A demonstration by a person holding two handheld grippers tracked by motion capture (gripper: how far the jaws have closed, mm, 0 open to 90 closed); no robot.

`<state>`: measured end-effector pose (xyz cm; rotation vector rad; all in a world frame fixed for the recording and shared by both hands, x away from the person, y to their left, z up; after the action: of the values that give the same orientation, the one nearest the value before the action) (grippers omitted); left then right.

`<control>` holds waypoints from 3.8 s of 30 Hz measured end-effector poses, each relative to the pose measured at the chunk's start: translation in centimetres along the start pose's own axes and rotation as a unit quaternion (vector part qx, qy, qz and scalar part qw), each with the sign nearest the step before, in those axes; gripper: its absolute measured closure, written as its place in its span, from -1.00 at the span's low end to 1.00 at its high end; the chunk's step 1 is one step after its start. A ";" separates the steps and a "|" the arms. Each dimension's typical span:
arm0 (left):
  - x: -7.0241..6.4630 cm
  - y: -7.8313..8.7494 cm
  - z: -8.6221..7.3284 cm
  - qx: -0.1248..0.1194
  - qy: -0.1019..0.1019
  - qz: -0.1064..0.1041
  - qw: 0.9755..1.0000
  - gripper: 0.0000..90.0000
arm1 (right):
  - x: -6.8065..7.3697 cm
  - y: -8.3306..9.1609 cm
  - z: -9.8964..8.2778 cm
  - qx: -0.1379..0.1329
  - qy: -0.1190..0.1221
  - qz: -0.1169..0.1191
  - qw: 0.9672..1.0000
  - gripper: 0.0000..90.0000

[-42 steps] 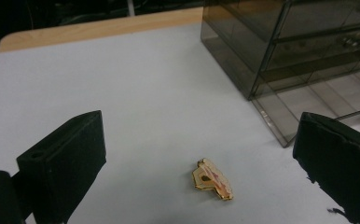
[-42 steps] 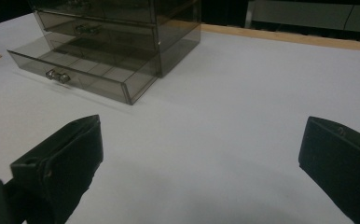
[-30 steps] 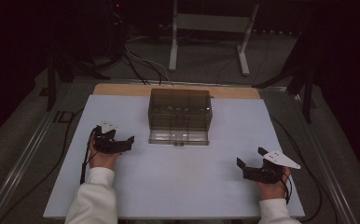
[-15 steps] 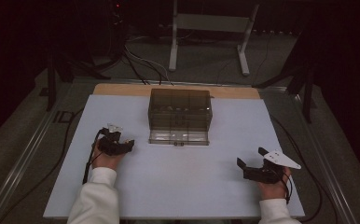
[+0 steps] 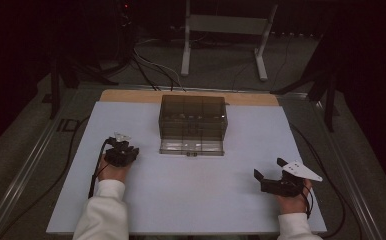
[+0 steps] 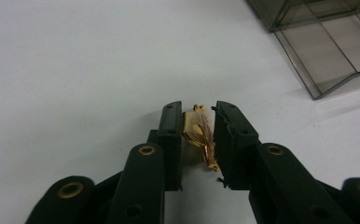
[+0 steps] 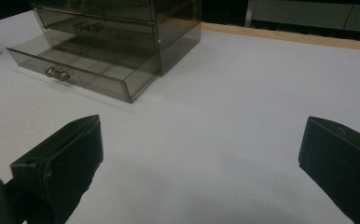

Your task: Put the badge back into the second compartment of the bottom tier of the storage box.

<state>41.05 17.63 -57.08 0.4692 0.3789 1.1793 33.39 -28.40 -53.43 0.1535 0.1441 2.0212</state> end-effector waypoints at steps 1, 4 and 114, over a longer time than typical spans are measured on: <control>-0.1 0.0 0.1 -0.002 0.001 -0.003 1.000 0.67 | 0.0 0.0 0.0 0.000 0.000 0.000 1.000 -1.00; -0.5 -0.1 -0.1 0.004 0.003 -0.021 1.000 0.71 | 0.0 0.0 0.0 0.000 0.001 0.000 1.000 -1.00; -8.0 -0.6 7.4 -0.087 0.001 -0.125 0.988 0.82 | 0.1 -0.3 0.0 0.000 0.001 0.003 1.000 -1.00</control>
<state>42.62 8.79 -50.87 0.2608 0.3226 0.9587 33.62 -28.18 -53.48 0.1516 0.1447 2.0272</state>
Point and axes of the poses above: each handheld gripper's, and its own axes: y roughly backward along the jaws, z roughly out of its top, x roughly to its left, the point moved 8 cm from there along -y, roughly forward along the jaws, and after that the axes turned 15 degrees about -x, right-handed, at the moved point
